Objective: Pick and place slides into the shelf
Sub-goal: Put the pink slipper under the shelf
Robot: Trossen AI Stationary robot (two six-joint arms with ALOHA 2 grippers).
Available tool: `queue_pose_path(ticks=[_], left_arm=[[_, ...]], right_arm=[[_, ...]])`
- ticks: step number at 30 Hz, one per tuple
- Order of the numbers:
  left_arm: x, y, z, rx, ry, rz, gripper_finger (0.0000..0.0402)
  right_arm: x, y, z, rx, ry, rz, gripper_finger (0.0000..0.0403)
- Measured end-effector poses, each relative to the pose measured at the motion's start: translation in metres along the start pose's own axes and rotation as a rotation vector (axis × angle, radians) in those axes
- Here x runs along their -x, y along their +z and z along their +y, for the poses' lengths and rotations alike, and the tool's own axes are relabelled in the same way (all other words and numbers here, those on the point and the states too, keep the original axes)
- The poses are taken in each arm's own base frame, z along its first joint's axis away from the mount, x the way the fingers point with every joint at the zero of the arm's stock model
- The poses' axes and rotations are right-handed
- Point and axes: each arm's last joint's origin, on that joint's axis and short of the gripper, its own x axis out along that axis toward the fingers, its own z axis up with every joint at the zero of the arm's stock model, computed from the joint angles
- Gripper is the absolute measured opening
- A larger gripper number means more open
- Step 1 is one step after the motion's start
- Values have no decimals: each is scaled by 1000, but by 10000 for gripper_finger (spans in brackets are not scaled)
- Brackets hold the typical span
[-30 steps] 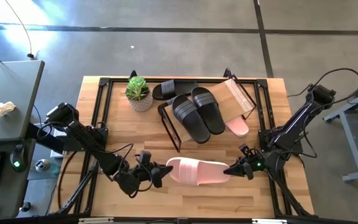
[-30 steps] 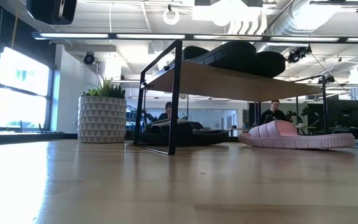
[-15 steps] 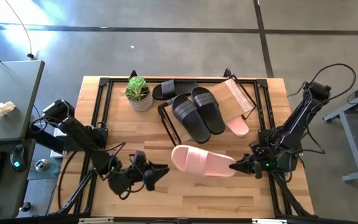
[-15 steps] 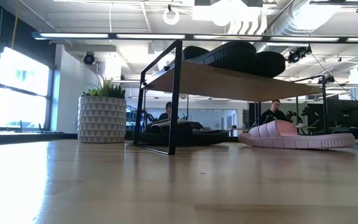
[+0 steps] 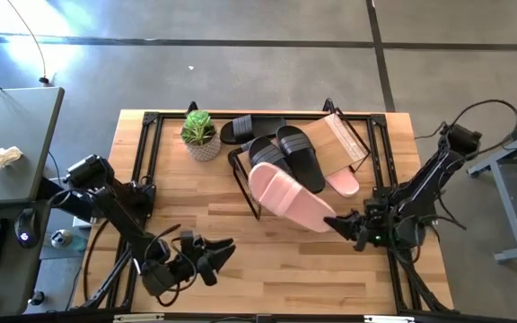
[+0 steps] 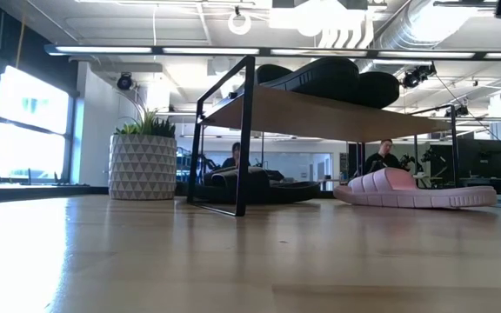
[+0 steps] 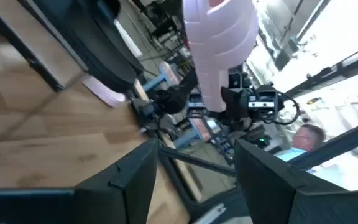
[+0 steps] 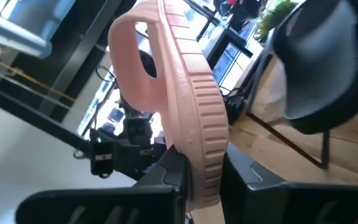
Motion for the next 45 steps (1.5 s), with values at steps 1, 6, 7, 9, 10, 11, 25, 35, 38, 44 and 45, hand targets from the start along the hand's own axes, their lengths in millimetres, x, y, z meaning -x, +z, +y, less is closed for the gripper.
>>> queue_pose_path(ticks=[1,6,7,9,10,11,25,35,38,44,45], left_arm=[[-5,-1,0,17,-11,11,193],[-28,1,-1,53,-65,51,180],[-30,4,-3,59,-77,43,177],[-29,9,-9,65,-102,17,173],[-29,11,-11,55,-110,2,171],[-28,13,-13,42,-115,-12,171],[-38,27,-26,0,-121,-88,179],[-38,32,-40,-75,-80,-127,179],[-39,32,-38,-65,-45,-143,179],[-38,32,-37,-49,-7,-165,164],[-38,32,-37,-44,-7,-164,155]], right_arm=[[-6,-2,3,15,7,8,31],[-39,-7,24,70,40,22,31],[-46,-7,27,80,49,26,32],[-59,-5,34,76,62,23,32],[-64,-4,36,78,67,21,32],[-70,-3,39,85,74,20,32],[-147,-6,54,43,140,57,32],[-153,-11,53,14,151,40,32],[-152,-11,53,18,152,44,32],[-152,-12,53,19,159,59,32],[-152,-12,53,18,161,61,32]])
